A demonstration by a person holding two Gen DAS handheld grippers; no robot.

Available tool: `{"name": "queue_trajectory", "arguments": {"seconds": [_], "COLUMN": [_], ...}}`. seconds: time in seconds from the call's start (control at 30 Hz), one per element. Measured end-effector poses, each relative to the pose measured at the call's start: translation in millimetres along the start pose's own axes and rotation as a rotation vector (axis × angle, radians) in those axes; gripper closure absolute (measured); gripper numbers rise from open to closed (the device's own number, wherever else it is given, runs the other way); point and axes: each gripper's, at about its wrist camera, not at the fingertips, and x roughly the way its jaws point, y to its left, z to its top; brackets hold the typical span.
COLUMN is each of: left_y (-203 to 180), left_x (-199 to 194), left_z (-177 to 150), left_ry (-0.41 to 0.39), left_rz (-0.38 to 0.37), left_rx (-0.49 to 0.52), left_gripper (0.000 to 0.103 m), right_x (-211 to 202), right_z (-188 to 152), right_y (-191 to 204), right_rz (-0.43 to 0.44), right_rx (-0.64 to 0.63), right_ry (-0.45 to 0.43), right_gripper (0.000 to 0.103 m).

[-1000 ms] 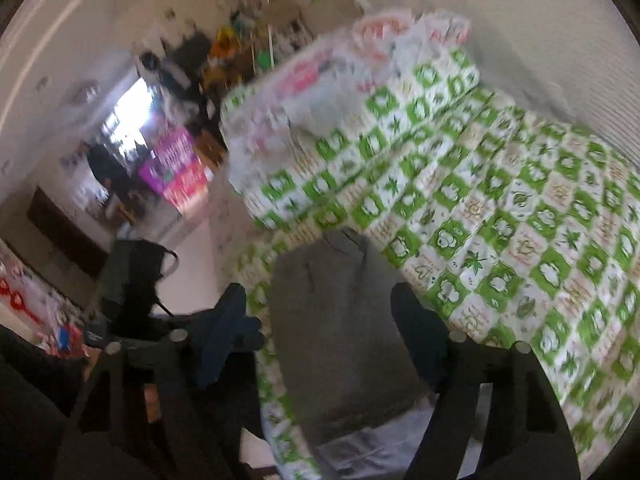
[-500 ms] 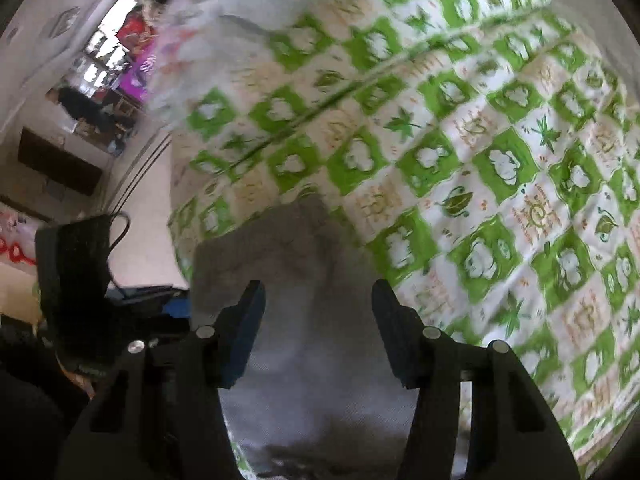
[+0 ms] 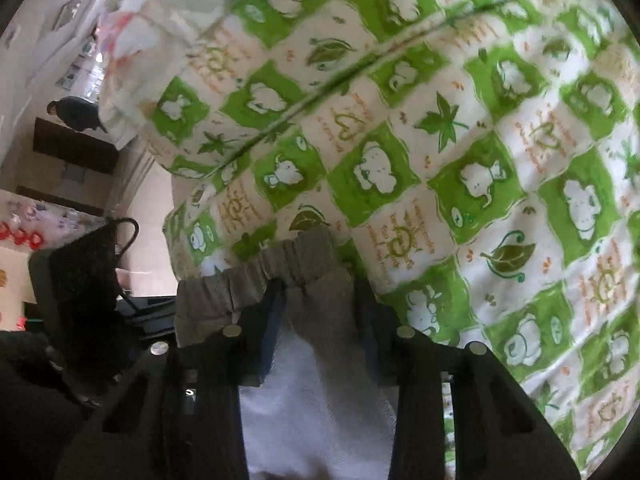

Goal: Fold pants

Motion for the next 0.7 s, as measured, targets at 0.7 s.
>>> {"name": "queue_trajectory", "arguments": {"seconds": [0.7], "left_y": [-76], "left_x": [-52], "left_z": [-35], "left_ry": [-0.118], "left_rz": [-0.047], "left_rx": [0.219], "left_gripper": [0.083], "right_x": [-128], "right_z": [-87], "right_y": [35], "right_rz": [0.009], "right_rx": [-0.018], "right_ry": [-0.284], "right_gripper": [0.071]}}
